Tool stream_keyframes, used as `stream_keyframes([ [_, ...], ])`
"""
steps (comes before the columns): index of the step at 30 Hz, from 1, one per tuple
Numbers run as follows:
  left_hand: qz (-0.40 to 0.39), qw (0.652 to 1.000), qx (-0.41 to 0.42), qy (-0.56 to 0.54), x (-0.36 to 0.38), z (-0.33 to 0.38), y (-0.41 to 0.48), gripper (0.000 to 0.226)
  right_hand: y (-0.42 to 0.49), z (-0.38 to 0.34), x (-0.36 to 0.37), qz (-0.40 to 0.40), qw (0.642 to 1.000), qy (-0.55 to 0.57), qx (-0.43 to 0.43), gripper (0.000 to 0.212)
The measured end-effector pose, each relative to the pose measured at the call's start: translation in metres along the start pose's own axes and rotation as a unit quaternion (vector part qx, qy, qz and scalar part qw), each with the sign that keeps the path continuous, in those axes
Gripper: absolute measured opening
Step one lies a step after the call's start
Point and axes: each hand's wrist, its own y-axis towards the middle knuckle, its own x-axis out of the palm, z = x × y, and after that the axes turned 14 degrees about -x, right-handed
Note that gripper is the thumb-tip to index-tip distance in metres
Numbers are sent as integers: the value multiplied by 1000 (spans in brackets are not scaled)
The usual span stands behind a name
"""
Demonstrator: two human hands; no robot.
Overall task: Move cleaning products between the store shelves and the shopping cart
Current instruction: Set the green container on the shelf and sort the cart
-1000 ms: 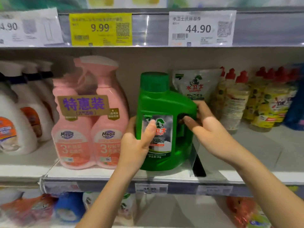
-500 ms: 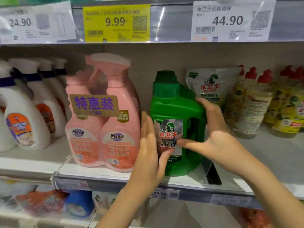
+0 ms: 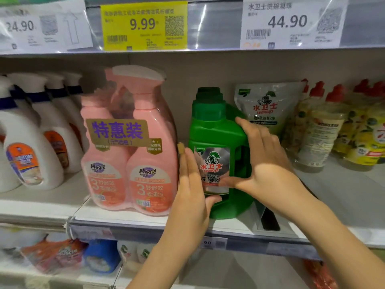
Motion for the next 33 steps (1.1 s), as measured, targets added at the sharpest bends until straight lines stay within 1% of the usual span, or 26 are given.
stream_keyframes([
  [3, -12, 1000, -4, 3, -10, 3, -2, 116, -5, 2, 0, -3, 1000, -26, 0, 121],
  [4, -22, 1000, -11, -9, -17, 4, -5, 107, -9, 1, 1, 14, 999, -35, -9, 115],
  [6, -38, 995, -53, -79, -35, 9, -14, 84, -22, -6, 0, 94, 995, -8, -40, 93],
  [7, -39, 986, -85, -137, -44, 11, -20, 71, -30, -12, -1, 143, 988, 15, -63, 78],
  [8, -46, 970, -119, -207, -52, 13, -27, 57, -39, -18, -2, 185, 978, 39, -89, 62],
  [10, -56, 933, -161, -317, -68, 22, -42, 35, -58, -29, -1, 233, 957, 111, -130, 33],
  [11, -49, 924, -167, -340, -75, 26, -49, 27, -65, -35, 0, 235, 947, 174, -136, 23],
  [12, -39, 920, -172, -349, -81, 30, -57, 20, -71, -42, 1, 222, 934, 249, -128, 16],
  [14, -24, 920, -190, -341, -91, 37, -73, 12, -79, -55, 6, 176, 906, 374, -93, 10],
  [16, -9, 922, -208, -326, -100, 38, -91, 9, -85, -67, 13, 143, 888, 430, -72, 5],
  [22, 50, 916, -277, -286, -136, 26, -159, 9, -101, -118, 41, 33, 853, 518, -58, 7],
  [28, 143, 899, -340, -238, -194, 0, -230, 8, -110, -203, 74, -48, 818, 567, -89, 9],
  [31, 202, 883, -362, -222, -232, -11, -273, 7, -117, -259, 98, -92, 783, 606, -110, 8],
  [33, 232, 870, -383, -209, -262, -17, -309, 7, -126, -304, 116, -137, 749, 637, -118, 7],
])
